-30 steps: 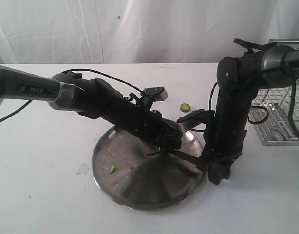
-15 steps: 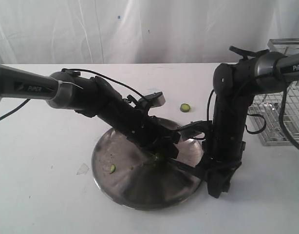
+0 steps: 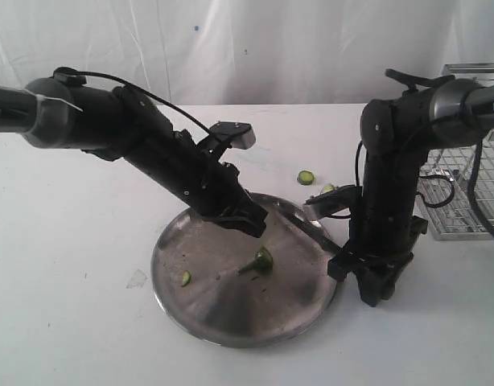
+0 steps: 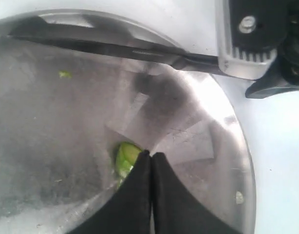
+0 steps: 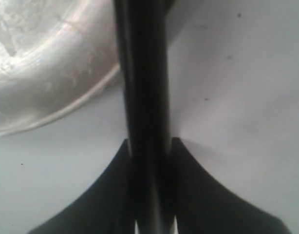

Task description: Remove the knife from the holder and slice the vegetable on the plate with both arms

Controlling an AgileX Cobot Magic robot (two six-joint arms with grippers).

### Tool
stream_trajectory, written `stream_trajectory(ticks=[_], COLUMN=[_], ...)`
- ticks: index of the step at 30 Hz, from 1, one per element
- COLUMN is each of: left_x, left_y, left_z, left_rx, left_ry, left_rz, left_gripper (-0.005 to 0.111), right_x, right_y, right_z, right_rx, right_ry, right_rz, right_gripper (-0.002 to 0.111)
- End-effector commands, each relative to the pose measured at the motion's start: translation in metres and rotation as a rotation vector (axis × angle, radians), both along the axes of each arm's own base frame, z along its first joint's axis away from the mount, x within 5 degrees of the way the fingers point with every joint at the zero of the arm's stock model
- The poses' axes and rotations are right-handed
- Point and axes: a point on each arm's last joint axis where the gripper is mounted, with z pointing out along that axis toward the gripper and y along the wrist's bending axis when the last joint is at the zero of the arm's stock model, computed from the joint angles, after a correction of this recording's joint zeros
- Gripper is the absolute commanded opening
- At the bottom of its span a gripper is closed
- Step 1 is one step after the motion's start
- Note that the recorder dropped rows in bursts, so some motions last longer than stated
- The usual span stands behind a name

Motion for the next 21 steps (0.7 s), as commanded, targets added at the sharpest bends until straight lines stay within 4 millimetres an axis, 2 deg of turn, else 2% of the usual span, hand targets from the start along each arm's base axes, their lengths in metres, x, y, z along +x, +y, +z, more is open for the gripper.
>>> stream_trajectory(ticks=[1,5,12,17,21], left_x=[-0.006,-0.007,-0.014,-0.014,-0.025], left_y=[0.003,0.004,0.013,0.024,0.038], left_z=[0.011,0.019,0.031,0.027,0.02], left_rx=[0.001,-0.004,0.09,0.093,0.108], left_ry=[-0.007,-0.029,-0.087,-0.12,-0.169], left_rz=[-0.031,-0.033,-0.079,0.13,0.25], left_gripper=[0.0,0.0,0.0,0.0,0.0], right_x=[0.003,0.004,0.003,0.0,-0.003], right_y=[-0.004,-0.003,0.005,0.011,0.017], right_z=[-0.008,-0.008,0.015,0.027,0.029], right_rx=[-0.016,-0.006,0.087,0.156,0.215], right_ry=[-0.023,-0.031,-0.063,-0.054,-0.015], right_rz=[-0.014,-0.015,-0.075,-0.122,-0.139], right_gripper=[0.0,0.0,0.0,0.0,0.0])
